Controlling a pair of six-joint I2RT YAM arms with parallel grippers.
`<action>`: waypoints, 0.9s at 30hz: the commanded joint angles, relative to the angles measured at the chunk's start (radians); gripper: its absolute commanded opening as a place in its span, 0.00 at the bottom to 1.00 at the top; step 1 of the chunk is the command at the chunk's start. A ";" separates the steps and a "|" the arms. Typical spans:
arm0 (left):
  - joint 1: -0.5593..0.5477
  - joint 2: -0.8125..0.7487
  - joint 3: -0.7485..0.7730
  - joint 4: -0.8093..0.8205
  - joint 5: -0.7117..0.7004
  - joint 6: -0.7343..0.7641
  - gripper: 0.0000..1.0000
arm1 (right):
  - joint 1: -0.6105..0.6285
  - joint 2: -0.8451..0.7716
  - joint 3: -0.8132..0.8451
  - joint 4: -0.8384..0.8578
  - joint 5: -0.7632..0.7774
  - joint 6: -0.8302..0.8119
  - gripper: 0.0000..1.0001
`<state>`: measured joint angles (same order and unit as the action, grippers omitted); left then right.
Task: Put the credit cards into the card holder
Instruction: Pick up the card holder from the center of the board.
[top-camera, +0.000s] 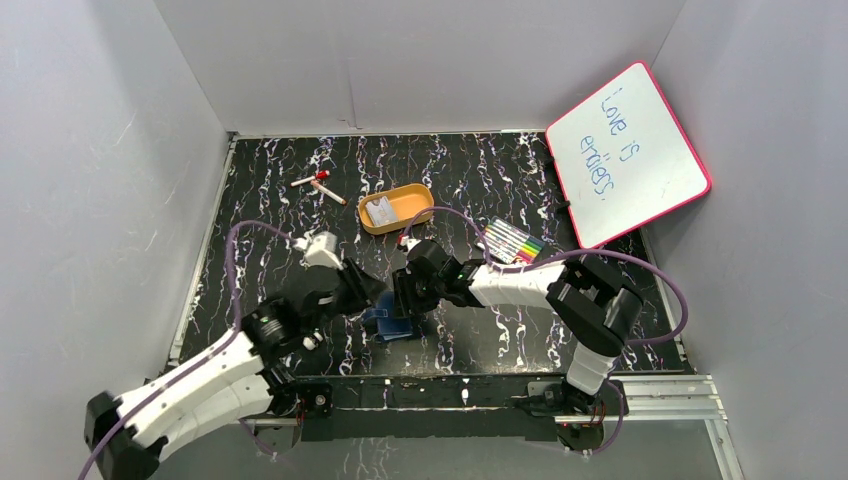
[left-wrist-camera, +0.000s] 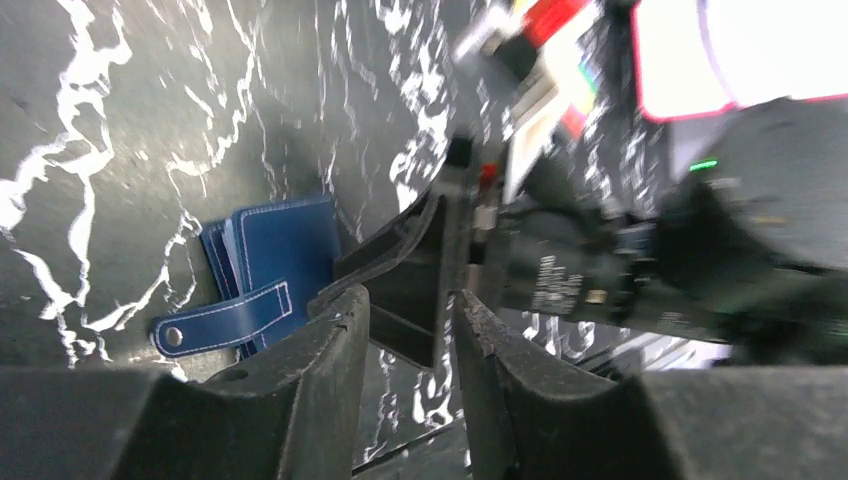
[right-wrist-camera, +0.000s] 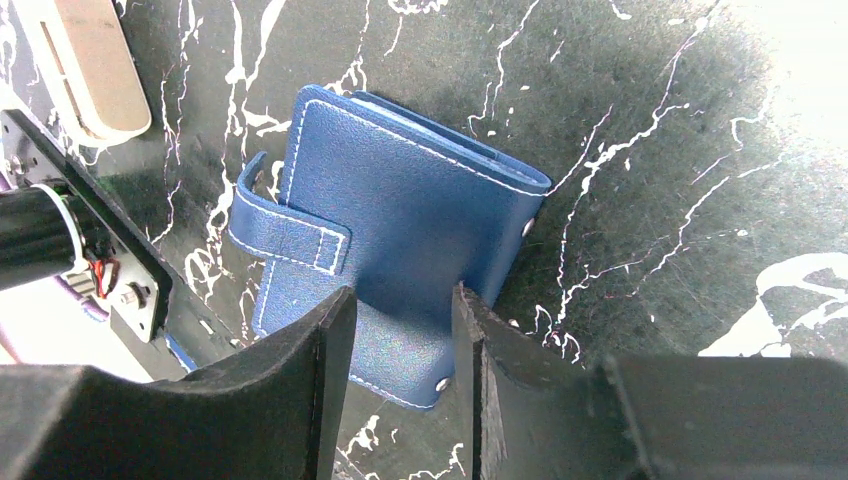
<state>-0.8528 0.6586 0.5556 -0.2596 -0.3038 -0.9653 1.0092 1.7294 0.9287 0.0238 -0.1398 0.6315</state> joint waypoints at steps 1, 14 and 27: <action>0.000 0.169 -0.086 0.245 0.201 -0.007 0.31 | 0.002 0.058 0.008 -0.074 0.081 -0.026 0.50; 0.009 0.280 -0.244 0.352 0.169 -0.051 0.13 | 0.002 0.055 0.021 -0.078 0.077 -0.017 0.50; 0.014 0.380 -0.262 0.266 0.074 -0.062 0.05 | 0.005 -0.028 0.024 -0.100 0.065 0.009 0.57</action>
<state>-0.8459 1.0130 0.3164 0.0559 -0.1711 -1.0302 1.0168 1.7298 0.9485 -0.0032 -0.1310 0.6449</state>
